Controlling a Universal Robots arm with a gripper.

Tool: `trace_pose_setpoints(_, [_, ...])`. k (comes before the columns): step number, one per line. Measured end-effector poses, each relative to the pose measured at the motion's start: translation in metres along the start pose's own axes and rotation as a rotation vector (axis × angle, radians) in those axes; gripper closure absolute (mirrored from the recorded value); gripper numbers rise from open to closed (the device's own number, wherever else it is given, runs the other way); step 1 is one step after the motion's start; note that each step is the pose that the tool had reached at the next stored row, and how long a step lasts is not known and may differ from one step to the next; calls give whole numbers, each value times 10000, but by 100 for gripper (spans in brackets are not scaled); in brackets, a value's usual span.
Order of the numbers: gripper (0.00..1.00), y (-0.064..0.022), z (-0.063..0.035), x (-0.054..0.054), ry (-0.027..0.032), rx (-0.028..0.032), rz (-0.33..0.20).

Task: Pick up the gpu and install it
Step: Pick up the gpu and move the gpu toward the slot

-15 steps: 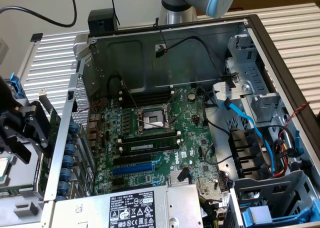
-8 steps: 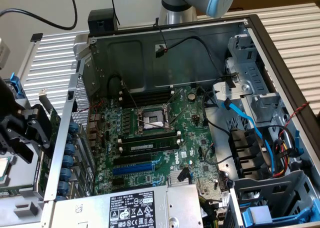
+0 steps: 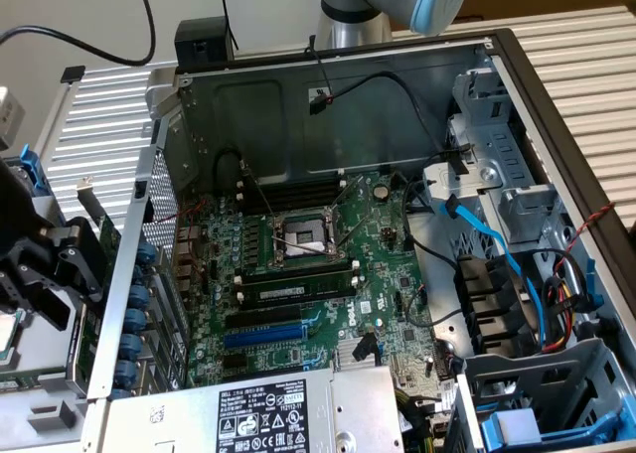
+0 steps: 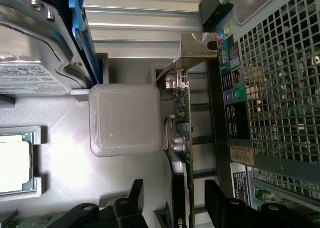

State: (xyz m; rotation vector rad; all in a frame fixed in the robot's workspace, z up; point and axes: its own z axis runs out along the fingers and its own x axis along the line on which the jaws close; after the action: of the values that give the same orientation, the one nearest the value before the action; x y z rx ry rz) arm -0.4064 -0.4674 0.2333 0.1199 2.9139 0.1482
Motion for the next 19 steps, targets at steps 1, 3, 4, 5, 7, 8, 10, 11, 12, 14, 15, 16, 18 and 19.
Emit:
trace_pose_setpoints(1, [40,0,3,1,-3,44,-10])
trace_pose_setpoints(3, [40,-1,8,2,-13,154,-35])
trace_pose_setpoints(4, [40,-1,11,2,-16,183,-42])
trace_pose_setpoints(5, [40,-2,14,3,-14,192,-45])
trace_pose_setpoints(7, [40,-2,21,5,-14,195,-44])
trace_pose_setpoints(8, [40,-2,27,5,-14,195,-44])
trace_pose_setpoints(10, [40,-4,44,4,-12,160,-36])
trace_pose_setpoints(11, [40,-5,54,5,-6,121,-26])
trace_pose_setpoints(12, [40,-6,61,6,9,84,-14])
trace_pose_setpoints(14, [40,-9,71,8,88,17,16])
trace_pose_setpoints(15, [40,-10,76,9,131,-14,32])
trace_pose_setpoints(16, [40,-12,81,10,168,-41,46])
trace_pose_setpoints(18, [40,-20,90,8,199,-56,54])
trace_pose_setpoints(19, [40,-25,94,1,203,-55,55])
